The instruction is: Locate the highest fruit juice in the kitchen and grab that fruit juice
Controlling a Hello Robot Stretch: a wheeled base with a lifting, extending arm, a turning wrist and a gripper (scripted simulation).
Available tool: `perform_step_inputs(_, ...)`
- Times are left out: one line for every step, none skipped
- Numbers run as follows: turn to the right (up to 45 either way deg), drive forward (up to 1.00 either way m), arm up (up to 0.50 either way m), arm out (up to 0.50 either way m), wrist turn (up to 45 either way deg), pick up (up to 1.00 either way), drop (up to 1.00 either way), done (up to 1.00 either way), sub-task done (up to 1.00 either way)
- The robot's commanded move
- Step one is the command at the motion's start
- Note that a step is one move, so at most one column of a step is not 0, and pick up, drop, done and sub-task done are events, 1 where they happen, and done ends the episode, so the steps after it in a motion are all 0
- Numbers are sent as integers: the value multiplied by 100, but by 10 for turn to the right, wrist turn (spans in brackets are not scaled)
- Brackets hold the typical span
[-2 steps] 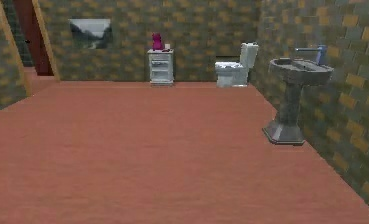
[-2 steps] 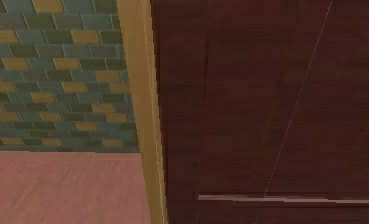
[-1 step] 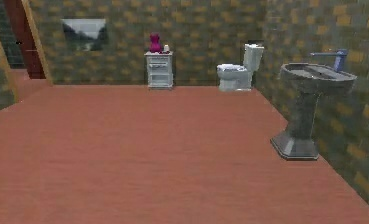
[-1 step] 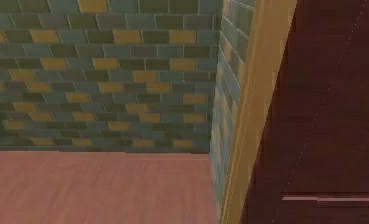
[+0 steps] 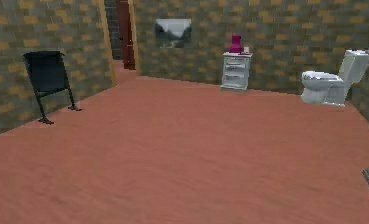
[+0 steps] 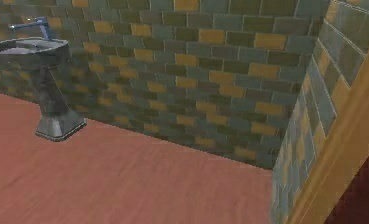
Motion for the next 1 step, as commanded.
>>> perform_step_inputs(0, 40, 0, 0, 0, 0, 0, 0, 0)
